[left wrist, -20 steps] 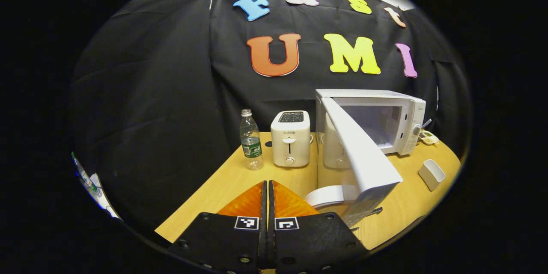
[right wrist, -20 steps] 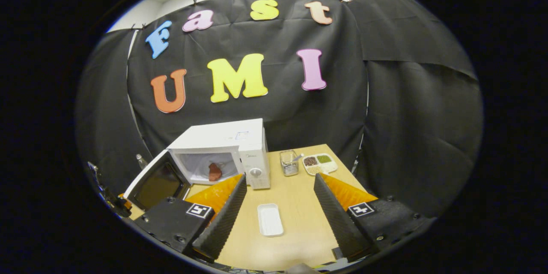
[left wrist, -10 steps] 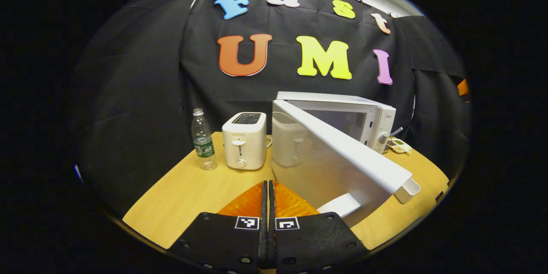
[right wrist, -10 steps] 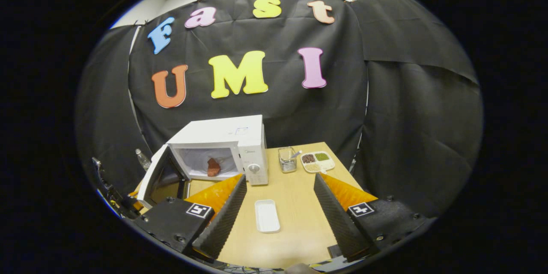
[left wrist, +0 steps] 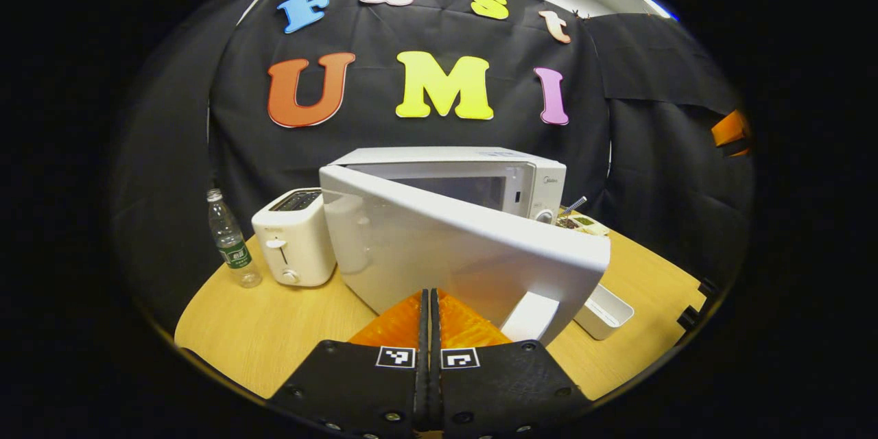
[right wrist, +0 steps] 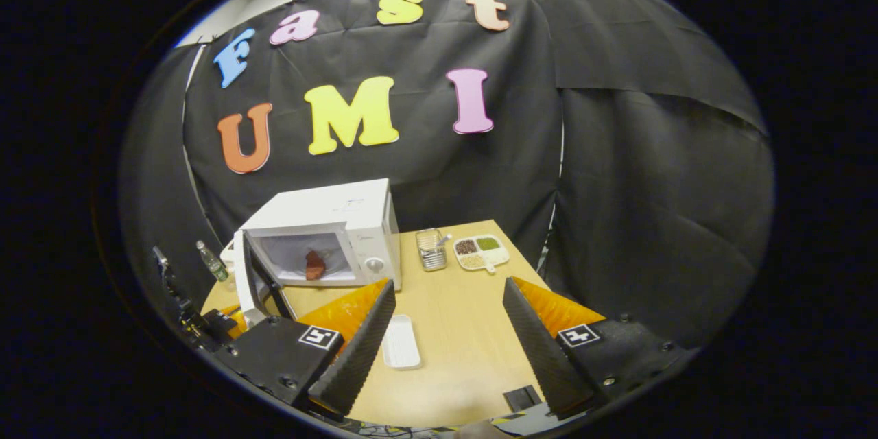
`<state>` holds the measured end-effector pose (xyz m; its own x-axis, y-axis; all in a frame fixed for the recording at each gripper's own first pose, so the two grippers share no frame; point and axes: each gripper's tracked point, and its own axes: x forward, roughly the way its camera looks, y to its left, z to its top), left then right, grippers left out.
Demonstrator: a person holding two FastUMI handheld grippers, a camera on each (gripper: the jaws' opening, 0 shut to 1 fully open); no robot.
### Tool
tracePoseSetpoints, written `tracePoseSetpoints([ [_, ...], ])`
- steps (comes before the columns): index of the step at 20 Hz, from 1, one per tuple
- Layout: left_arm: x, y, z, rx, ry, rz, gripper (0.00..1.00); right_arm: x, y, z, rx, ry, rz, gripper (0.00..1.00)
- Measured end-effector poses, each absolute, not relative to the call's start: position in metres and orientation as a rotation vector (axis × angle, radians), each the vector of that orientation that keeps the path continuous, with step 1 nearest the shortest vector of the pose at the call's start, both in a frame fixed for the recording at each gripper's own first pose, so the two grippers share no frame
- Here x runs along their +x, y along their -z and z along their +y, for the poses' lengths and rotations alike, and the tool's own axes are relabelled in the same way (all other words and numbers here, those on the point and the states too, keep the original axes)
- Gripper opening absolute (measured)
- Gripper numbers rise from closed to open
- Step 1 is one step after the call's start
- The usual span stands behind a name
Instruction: Open the microwave oven with the left hand, put the food in, and close the microwave oven.
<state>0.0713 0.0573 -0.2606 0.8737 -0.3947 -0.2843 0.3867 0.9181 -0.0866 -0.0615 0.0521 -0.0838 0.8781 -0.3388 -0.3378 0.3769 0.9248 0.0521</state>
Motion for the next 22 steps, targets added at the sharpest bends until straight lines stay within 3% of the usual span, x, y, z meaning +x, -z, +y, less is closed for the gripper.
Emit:
tracePoseSetpoints([
  [1,0.071,0.259,0.050,-0.027,0.423,0.300,0.00,-0.063,0.083,0.049,0.115,0.381,0.332,1.00],
  [2,0.071,0.258,0.040,-0.028,0.442,0.300,0.00,-0.063,0.084,0.047,0.117,0.385,0.333,0.92],
  [18,0.141,0.247,-0.052,-0.003,0.548,0.270,0.00,-0.052,0.086,0.011,0.142,0.440,0.361,0.92],
  [19,0.146,0.247,-0.057,-0.010,0.550,0.270,0.00,-0.051,0.086,0.009,0.144,0.444,0.364,1.00],
  [20,0.151,0.247,-0.060,-0.014,0.548,0.271,0.00,-0.050,0.087,0.006,0.145,0.450,0.364,0.92],
  [22,0.163,0.248,-0.068,-0.019,0.551,0.272,0.00,-0.049,0.087,0.001,0.148,0.457,0.365,0.92],
])
